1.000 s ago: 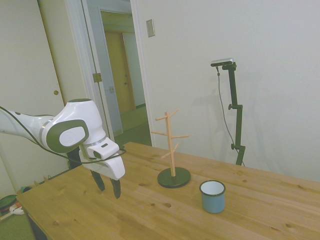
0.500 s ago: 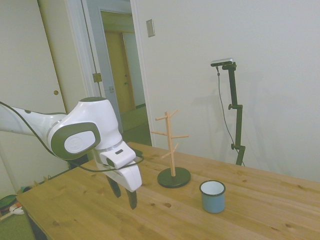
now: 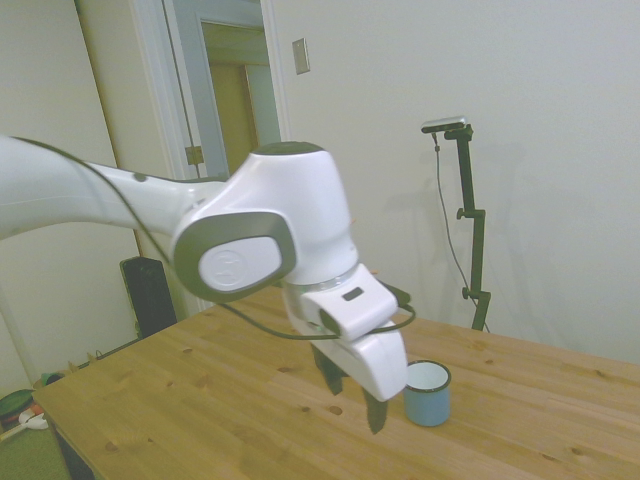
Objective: Hang the mug
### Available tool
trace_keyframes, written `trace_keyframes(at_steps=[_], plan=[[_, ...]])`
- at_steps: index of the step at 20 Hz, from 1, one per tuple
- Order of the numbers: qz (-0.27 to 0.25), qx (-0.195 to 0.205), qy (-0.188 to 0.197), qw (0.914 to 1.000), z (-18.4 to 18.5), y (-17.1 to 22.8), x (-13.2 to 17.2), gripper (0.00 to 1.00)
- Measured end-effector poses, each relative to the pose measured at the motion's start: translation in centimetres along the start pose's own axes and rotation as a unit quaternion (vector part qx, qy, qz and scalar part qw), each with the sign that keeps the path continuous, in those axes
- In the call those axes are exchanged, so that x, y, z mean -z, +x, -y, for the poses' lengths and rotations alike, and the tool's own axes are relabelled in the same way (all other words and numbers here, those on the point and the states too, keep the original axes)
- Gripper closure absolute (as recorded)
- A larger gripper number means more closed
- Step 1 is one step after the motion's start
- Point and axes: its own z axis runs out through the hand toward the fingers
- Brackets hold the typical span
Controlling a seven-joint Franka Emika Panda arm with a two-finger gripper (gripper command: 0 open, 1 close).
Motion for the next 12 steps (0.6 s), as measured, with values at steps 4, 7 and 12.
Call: trace_keyframes(at_steps=[4,7,12], plan=[[0.004,-0.018,0.004,0.9998,2.9,3.9,-0.6,0.00],[0.004,-0.030,0.009,0.9995,3.6,5.7,0.1,0.00],[0.007,-0.039,0.006,0.9992,5.2,7.9,-1.7,0.00]])
